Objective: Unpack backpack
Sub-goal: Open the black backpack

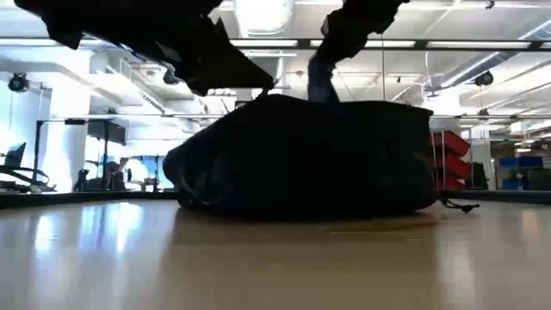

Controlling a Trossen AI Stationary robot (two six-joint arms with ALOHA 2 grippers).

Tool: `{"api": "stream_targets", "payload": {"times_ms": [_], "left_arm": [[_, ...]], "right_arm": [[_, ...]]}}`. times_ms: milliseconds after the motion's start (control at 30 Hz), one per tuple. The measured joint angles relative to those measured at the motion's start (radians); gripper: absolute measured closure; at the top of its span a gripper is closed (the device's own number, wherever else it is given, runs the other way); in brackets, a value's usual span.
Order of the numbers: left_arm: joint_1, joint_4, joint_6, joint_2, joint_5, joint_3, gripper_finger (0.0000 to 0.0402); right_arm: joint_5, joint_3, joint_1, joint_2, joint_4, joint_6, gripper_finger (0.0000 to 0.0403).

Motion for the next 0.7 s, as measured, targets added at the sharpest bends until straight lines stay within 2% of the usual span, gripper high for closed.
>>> {"api": "stream_targets", "payload": {"times_ms": [200,300,400,567,700], "left_arm": [[0.012,-0.051,-0.038,-0.041,-0.005,-0.019,0.0401],[0.014,-0.035,-0.039,-0.043,-0.005,-0.020,0.0401],[0.022,-0.012,-0.041,-0.041,-0.005,-0.020,0.0401],[0.026,-0.008,-0.027,-0.044,-0.005,-0.013,0.0401],[0.018,-0.070,-0.006,-0.081,-0.005,-0.012,0.0401]], "right_arm": [[0.272,0.069,0.010,-0.018,-0.456,0.152,0.0171],[0.322,0.098,0.010,-0.045,-0.501,0.178,0.0177],[0.284,0.085,0.010,-0.062,-0.291,0.121,0.0180],[0.069,0.000,0.011,-0.018,0.208,0.025,0.0181],[0.026,-0.029,0.010,0.065,0.361,0.094,0.0190]]}}
